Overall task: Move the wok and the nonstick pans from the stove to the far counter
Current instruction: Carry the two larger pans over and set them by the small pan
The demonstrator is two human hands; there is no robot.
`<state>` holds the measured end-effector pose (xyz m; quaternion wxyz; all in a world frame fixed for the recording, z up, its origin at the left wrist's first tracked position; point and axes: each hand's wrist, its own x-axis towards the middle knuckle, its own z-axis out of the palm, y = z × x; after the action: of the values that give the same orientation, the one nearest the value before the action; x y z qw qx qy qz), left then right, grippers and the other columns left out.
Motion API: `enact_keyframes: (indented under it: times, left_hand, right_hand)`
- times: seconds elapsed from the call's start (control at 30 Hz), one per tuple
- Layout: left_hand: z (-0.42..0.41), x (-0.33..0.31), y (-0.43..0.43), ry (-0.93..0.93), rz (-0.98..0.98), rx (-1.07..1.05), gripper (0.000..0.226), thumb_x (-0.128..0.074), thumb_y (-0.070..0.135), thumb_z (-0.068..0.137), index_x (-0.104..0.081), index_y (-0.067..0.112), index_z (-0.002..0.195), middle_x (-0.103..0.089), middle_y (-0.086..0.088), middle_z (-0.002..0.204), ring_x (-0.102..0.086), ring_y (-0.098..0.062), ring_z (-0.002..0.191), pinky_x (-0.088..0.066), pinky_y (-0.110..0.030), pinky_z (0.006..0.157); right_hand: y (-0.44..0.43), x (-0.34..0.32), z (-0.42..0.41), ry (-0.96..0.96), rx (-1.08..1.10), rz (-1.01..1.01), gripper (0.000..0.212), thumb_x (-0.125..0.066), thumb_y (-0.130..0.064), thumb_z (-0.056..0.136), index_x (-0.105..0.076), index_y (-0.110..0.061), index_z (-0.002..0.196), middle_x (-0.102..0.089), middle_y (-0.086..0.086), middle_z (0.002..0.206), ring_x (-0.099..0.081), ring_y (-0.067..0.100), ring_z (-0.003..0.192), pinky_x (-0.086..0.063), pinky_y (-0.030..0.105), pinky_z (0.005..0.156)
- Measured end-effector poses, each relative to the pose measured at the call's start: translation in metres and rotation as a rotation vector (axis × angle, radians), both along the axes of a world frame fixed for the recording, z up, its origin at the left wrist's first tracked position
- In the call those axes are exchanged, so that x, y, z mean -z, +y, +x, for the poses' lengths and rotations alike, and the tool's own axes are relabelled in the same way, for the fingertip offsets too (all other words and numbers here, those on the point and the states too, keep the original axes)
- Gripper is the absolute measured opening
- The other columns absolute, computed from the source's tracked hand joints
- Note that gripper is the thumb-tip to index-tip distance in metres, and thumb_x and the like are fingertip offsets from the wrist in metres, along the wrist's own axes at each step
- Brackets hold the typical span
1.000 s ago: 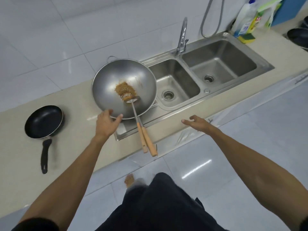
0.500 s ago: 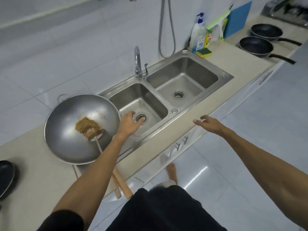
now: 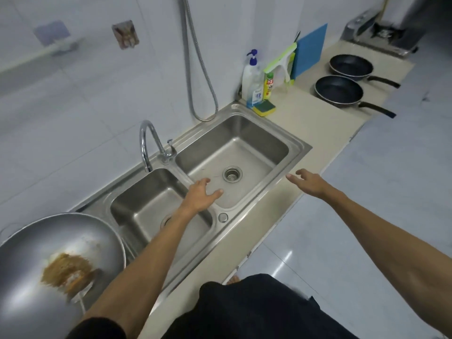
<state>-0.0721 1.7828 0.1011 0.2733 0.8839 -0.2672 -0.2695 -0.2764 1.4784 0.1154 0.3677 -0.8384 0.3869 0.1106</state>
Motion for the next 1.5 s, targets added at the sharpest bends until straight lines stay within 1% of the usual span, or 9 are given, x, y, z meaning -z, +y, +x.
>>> enact_keyframes:
  times: [0.23, 0.43, 0.57, 0.77, 0.9, 1.07, 1.23, 1.37, 1.5]
  left_hand:
    - [0.014, 0.011, -0.107, -0.026, 0.094, 0.065, 0.073, -0.064, 0.051, 0.09, -0.043, 0.007, 0.145, -0.05, -0.018, 0.146, -0.043, -0.035, 0.135, -0.036, -0.046, 0.112]
    - [0.007, 0.006, -0.227, -0.041, 0.054, 0.105, 0.073, -0.063, 0.049, 0.092, -0.041, 0.006, 0.146, -0.048, -0.017, 0.148, -0.045, -0.034, 0.135, -0.037, -0.048, 0.111]
    - [-0.014, -0.001, -0.322, -0.034, 0.01, 0.1, 0.074, -0.062, 0.049, 0.092, -0.041, 0.005, 0.147, -0.047, -0.017, 0.149, -0.04, -0.032, 0.138, -0.037, -0.049, 0.112]
    - [-0.053, -0.006, -0.466, -0.061, -0.001, 0.102, 0.073, -0.064, 0.047, 0.093, -0.043, 0.001, 0.146, -0.049, -0.02, 0.147, -0.043, -0.034, 0.137, -0.036, -0.04, 0.112]
    - [-0.065, -0.009, -0.544, -0.08, 0.004, 0.093, 0.071, -0.061, 0.05, 0.093, -0.044, 0.005, 0.145, -0.05, -0.019, 0.145, -0.044, -0.034, 0.134, -0.038, -0.043, 0.11]
    - [-0.055, -0.003, -0.631, -0.097, 0.033, 0.104, 0.074, -0.059, 0.054, 0.092, -0.042, 0.007, 0.146, -0.048, -0.018, 0.146, -0.042, -0.034, 0.136, -0.038, -0.046, 0.109]
    - [-0.036, 0.01, -0.715, -0.143, 0.049, 0.129, 0.075, -0.059, 0.055, 0.091, -0.043, 0.007, 0.146, -0.049, -0.017, 0.146, -0.041, -0.036, 0.135, -0.037, -0.046, 0.109]
    - [-0.014, 0.015, -0.774, -0.086, 0.084, 0.085, 0.077, -0.061, 0.055, 0.09, -0.04, 0.008, 0.148, -0.047, -0.017, 0.146, -0.04, -0.035, 0.137, -0.036, -0.045, 0.109]
    - [0.009, 0.024, -0.826, -0.054, 0.105, 0.055, 0.078, -0.063, 0.055, 0.089, -0.039, 0.01, 0.148, -0.046, -0.015, 0.146, -0.041, -0.034, 0.136, -0.037, -0.043, 0.108]
  right_hand:
    - [-0.091, 0.005, 0.002, -0.006, 0.045, -0.033, 0.082, -0.044, -0.063, 0.099, -0.037, -0.003, 0.153, -0.042, 0.022, 0.158, -0.043, 0.039, 0.142, -0.036, 0.046, 0.113]
    - [-0.208, 0.004, -0.008, 0.002, 0.039, -0.097, 0.081, -0.042, -0.063, 0.099, -0.04, 0.0, 0.151, -0.049, 0.024, 0.152, -0.049, 0.039, 0.137, -0.039, 0.044, 0.108]
    - [-0.301, -0.004, -0.028, 0.014, 0.02, -0.133, 0.08, -0.043, -0.062, 0.099, -0.042, 0.0, 0.149, -0.054, 0.026, 0.145, -0.052, 0.04, 0.131, -0.041, 0.044, 0.102]
    - [-0.436, -0.016, -0.063, 0.055, -0.004, -0.177, 0.078, -0.043, -0.062, 0.1, -0.041, -0.003, 0.151, -0.048, 0.023, 0.152, -0.049, 0.04, 0.137, -0.04, 0.05, 0.111]
    - [-0.511, -0.021, -0.074, 0.082, -0.017, -0.196, 0.078, -0.042, -0.061, 0.1, -0.041, -0.003, 0.151, -0.047, 0.024, 0.153, -0.048, 0.041, 0.137, -0.039, 0.051, 0.112]
    - [-0.593, -0.018, -0.063, 0.065, -0.026, -0.217, 0.077, -0.041, -0.061, 0.1, -0.041, -0.004, 0.151, -0.047, 0.024, 0.153, -0.048, 0.041, 0.138, -0.04, 0.052, 0.112]
    - [-0.67, -0.005, -0.04, 0.071, -0.021, -0.212, 0.07, -0.041, -0.06, 0.101, -0.047, -0.005, 0.143, -0.055, 0.023, 0.143, -0.055, 0.041, 0.127, -0.046, 0.051, 0.103]
    - [-0.735, 0.001, -0.016, 0.125, -0.028, -0.167, 0.074, -0.041, -0.06, 0.101, -0.038, -0.006, 0.152, -0.045, 0.024, 0.154, -0.047, 0.042, 0.137, -0.041, 0.053, 0.111]
    - [-0.806, 0.006, 0.012, 0.156, 0.033, -0.166, 0.074, -0.042, -0.057, 0.102, -0.035, -0.004, 0.153, -0.042, 0.026, 0.155, -0.045, 0.043, 0.14, -0.038, 0.053, 0.114]
